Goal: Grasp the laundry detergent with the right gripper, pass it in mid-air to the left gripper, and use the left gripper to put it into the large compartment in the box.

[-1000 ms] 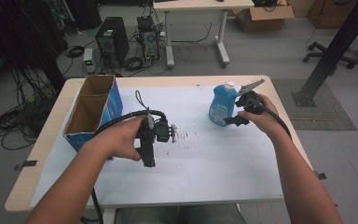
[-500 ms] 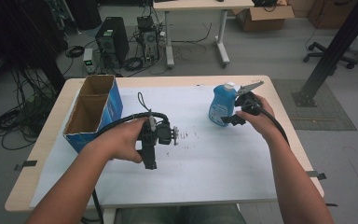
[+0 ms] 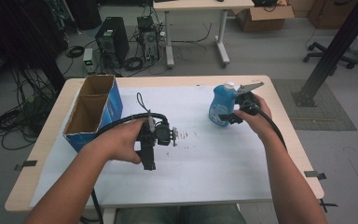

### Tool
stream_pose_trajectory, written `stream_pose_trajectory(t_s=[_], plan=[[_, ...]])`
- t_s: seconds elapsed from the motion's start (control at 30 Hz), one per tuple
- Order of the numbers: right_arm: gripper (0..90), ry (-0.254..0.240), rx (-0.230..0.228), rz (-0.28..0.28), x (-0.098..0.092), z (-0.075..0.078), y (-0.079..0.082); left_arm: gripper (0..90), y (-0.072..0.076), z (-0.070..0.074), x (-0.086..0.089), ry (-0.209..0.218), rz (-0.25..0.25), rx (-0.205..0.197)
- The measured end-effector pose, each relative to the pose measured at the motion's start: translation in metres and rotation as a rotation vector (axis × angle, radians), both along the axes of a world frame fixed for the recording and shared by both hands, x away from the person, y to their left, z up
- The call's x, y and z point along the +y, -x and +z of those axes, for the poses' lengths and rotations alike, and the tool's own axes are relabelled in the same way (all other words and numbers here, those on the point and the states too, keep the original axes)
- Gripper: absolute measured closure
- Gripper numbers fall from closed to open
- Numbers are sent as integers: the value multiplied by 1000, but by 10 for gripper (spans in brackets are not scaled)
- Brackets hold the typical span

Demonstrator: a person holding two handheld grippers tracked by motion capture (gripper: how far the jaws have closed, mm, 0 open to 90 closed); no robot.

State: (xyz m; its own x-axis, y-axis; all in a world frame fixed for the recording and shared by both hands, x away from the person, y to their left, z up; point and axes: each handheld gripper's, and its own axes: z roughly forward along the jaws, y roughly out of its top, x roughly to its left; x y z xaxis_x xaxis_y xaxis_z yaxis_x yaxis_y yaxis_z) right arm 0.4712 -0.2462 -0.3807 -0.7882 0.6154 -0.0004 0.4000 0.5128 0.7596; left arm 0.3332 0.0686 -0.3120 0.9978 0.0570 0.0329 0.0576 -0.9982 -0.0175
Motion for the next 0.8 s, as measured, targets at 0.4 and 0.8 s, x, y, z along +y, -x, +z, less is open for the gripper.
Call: stream_pose_trajectory(t_s=[0.4, 0.8], plan=[[16, -52, -5, -29, -1, -10, -3, 2, 0, -2, -3, -1, -10, 6], [15, -91, -34, -52, 2, -20, -5, 2, 0, -5, -3, 0, -9, 18]])
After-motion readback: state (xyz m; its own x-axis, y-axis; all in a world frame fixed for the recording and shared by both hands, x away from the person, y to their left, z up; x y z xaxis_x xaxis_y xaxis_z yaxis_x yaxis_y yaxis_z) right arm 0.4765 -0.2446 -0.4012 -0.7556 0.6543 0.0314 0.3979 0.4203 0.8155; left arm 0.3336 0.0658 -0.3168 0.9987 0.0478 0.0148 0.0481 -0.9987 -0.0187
